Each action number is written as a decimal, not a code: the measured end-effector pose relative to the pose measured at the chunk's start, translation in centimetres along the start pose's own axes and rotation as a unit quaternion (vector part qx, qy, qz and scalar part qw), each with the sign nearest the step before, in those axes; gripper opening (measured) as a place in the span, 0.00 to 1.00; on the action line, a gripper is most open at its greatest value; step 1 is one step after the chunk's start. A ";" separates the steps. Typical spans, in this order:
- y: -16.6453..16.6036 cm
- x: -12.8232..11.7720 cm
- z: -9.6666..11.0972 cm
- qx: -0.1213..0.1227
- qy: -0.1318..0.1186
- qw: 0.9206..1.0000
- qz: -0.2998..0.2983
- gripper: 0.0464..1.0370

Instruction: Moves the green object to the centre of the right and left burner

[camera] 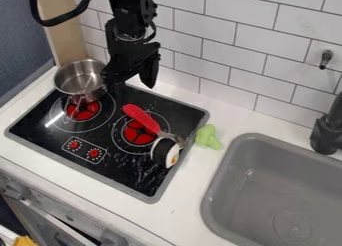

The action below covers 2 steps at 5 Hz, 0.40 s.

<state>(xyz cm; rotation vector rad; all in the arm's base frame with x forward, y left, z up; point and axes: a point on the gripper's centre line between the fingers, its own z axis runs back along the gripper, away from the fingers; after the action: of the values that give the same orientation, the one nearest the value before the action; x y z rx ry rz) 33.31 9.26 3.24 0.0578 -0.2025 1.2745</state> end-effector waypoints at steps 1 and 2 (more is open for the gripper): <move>0.4 -0.4 -1.1 0.015 0.010 1.000 0.001 0.96; 0.1 -2.4 -1.0 0.023 0.025 0.999 -0.006 0.96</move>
<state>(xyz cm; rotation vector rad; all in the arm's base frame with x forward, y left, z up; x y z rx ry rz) 32.70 7.14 1.77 0.0671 -0.1294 1.2680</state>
